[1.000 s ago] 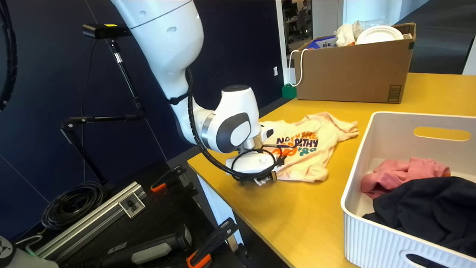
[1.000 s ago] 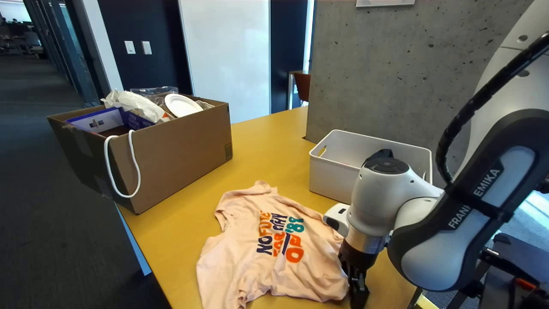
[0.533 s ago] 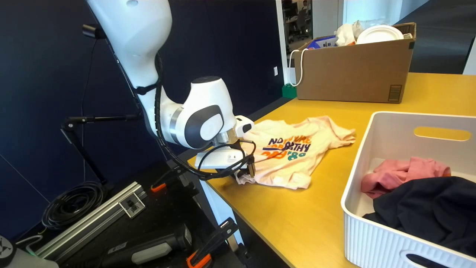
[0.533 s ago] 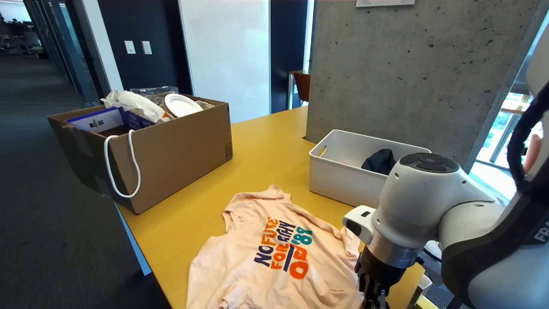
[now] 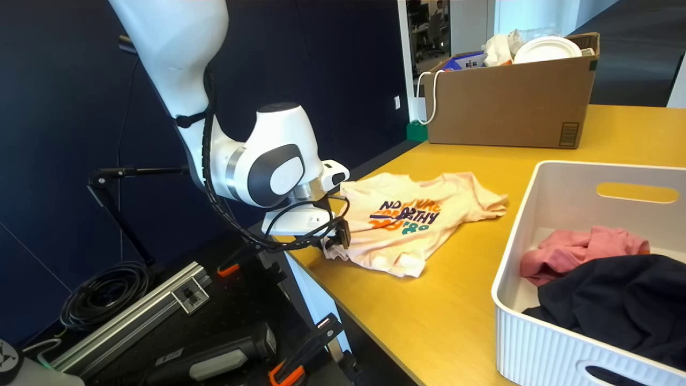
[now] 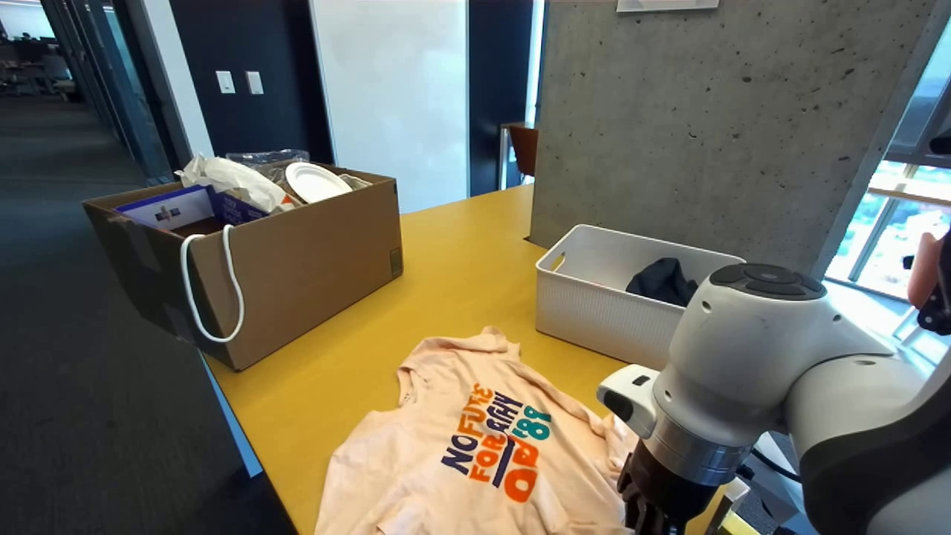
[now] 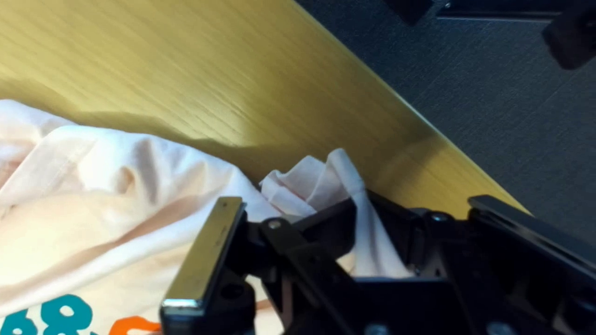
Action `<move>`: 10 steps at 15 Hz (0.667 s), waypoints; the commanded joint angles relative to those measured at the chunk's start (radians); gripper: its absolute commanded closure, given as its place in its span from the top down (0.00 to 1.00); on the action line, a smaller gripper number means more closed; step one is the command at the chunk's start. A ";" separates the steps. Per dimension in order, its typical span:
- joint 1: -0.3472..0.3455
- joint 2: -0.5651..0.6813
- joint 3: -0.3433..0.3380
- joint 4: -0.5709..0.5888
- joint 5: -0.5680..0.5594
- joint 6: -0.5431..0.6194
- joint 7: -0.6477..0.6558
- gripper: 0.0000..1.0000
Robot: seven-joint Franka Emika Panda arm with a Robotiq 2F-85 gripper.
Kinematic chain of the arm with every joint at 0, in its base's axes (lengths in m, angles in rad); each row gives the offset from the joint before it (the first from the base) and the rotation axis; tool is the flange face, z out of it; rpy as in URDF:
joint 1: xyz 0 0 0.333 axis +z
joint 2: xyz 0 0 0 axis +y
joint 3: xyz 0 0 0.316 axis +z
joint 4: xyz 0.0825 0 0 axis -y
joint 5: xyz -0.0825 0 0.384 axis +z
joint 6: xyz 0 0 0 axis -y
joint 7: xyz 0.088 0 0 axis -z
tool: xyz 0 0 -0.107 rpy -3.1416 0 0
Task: Straighten up the pink t-shirt
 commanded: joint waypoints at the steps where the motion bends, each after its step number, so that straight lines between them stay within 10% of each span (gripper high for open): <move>1: -0.020 -0.020 0.030 -0.025 0.026 0.003 0.020 0.33; 10: -0.050 -0.258 0.012 -0.271 0.077 0.131 0.146 0.96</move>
